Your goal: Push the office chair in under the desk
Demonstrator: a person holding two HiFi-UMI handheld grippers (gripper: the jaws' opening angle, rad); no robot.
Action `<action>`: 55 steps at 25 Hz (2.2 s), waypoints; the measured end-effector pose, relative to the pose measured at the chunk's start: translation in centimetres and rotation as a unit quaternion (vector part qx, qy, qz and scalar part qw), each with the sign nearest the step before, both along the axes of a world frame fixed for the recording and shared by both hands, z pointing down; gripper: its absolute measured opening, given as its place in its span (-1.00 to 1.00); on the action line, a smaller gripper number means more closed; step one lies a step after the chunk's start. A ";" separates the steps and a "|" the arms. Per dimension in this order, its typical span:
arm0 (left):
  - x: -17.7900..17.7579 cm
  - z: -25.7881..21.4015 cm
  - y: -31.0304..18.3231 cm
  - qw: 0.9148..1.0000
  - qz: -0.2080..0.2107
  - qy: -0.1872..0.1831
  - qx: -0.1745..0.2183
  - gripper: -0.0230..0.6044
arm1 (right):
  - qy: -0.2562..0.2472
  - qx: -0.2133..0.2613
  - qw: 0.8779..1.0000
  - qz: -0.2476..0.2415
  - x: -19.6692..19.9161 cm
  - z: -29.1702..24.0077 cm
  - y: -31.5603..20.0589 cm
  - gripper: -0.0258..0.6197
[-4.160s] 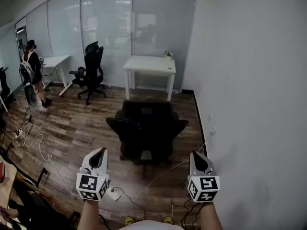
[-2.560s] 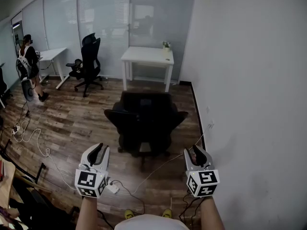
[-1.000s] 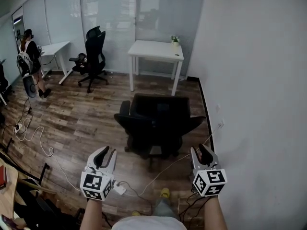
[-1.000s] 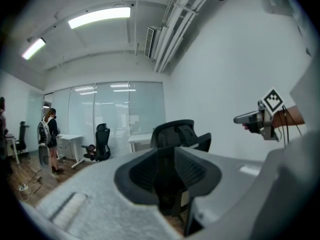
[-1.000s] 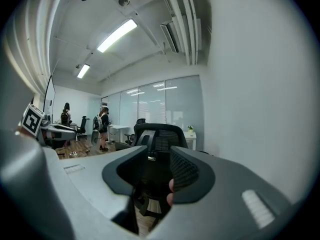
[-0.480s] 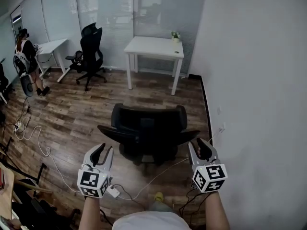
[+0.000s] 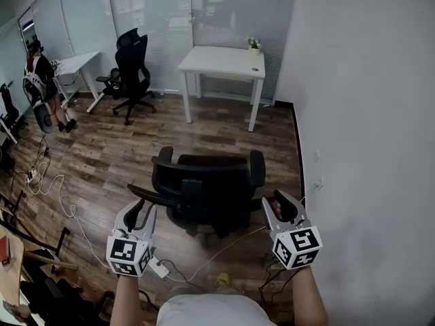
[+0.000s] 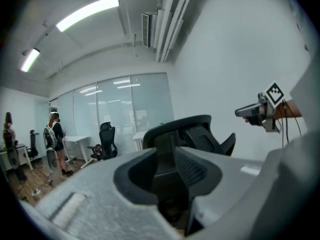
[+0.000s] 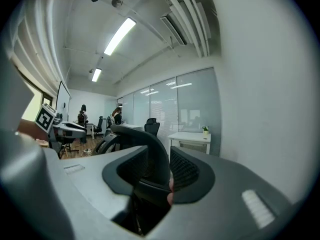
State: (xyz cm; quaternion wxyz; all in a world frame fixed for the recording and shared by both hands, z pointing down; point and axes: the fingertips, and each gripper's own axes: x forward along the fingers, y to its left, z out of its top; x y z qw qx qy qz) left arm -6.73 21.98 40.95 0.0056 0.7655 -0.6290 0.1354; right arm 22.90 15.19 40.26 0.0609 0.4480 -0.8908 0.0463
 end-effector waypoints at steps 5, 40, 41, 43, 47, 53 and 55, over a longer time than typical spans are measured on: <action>-0.4 0.7 -1.4 1.000 -0.003 -0.002 -0.010 -0.56 | -0.004 -0.008 1.000 0.000 0.1 0.9 -1.5 -0.54; -2.5 5.3 -6.0 0.957 0.215 -0.167 -0.105 -0.42 | 0.209 -0.011 0.970 -0.127 -6.0 4.6 -3.1 -0.54; -2.4 5.7 -5.9 0.952 0.222 -0.176 -0.110 -0.39 | 0.224 -0.013 0.965 -0.137 -6.2 5.0 -2.9 -0.54; -2.4 6.5 -5.9 0.944 0.234 -0.200 -0.121 -0.38 | 0.257 -0.014 0.953 -0.157 -6.7 5.9 -2.5 -0.54; -1.8 8.0 -5.4 0.921 0.270 -0.238 -0.151 -0.38 | 0.315 -0.010 0.931 -0.183 -7.2 7.4 -1.9 -0.54; -2.1 9.7 -4.9 0.891 0.292 -0.296 -0.182 -0.32 | 0.378 -0.030 0.896 -0.232 -7.6 9.5 -0.5 -0.54; -2.3 9.8 -5.0 0.886 0.295 -0.306 -0.184 -0.31 | 0.392 -0.032 0.889 -0.236 -7.7 9.7 -0.5 -0.54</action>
